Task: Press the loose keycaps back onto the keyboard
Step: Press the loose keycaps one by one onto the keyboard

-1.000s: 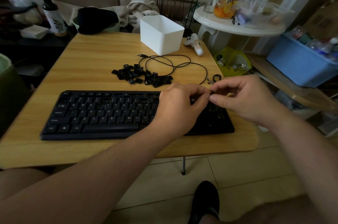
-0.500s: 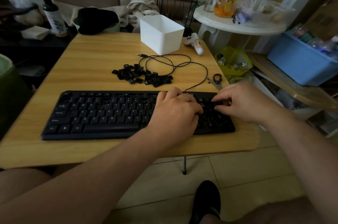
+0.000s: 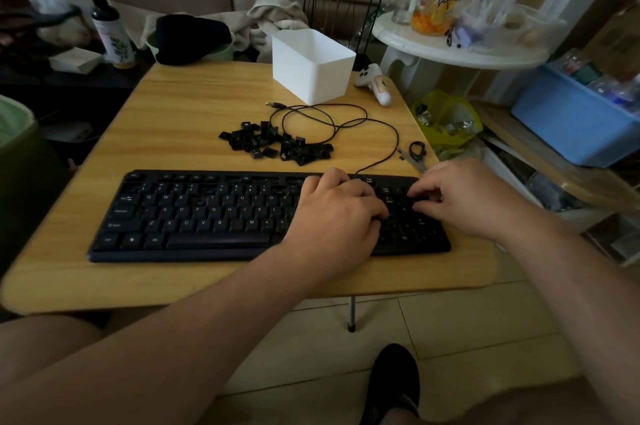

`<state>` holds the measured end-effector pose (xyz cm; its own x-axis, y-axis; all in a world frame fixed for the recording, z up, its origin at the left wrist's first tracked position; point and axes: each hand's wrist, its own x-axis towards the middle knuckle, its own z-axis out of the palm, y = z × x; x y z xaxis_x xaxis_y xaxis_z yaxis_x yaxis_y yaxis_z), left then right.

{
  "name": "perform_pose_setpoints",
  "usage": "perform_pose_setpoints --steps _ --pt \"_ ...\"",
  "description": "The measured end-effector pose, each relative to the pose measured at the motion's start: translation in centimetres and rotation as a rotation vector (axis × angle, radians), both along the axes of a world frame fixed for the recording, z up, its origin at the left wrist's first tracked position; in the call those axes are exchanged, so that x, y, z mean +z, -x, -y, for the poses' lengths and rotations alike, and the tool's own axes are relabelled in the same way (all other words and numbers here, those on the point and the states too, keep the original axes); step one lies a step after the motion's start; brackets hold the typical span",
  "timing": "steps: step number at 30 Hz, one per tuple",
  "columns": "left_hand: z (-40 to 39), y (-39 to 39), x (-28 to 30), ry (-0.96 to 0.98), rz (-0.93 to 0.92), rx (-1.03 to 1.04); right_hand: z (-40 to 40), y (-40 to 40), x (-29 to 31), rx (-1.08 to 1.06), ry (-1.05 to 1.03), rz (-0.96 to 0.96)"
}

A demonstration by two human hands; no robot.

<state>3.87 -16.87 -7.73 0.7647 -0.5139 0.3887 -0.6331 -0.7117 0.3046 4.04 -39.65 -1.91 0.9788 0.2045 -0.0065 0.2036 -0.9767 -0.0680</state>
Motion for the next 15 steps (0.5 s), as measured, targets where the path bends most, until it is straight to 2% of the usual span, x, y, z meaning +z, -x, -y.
perform_pose_setpoints --steps 6,10,15 --pt "0.1 0.0 -0.1 -0.007 0.018 0.001 -1.3 -0.5 0.3 -0.046 0.089 0.004" --pt "0.1 0.0 -0.2 -0.013 0.028 0.0 -2.7 -1.2 0.4 -0.067 0.307 -0.064" --pt "0.2 0.0 -0.3 -0.026 0.04 0.002 -3.1 -1.1 0.5 -0.071 0.325 -0.064"
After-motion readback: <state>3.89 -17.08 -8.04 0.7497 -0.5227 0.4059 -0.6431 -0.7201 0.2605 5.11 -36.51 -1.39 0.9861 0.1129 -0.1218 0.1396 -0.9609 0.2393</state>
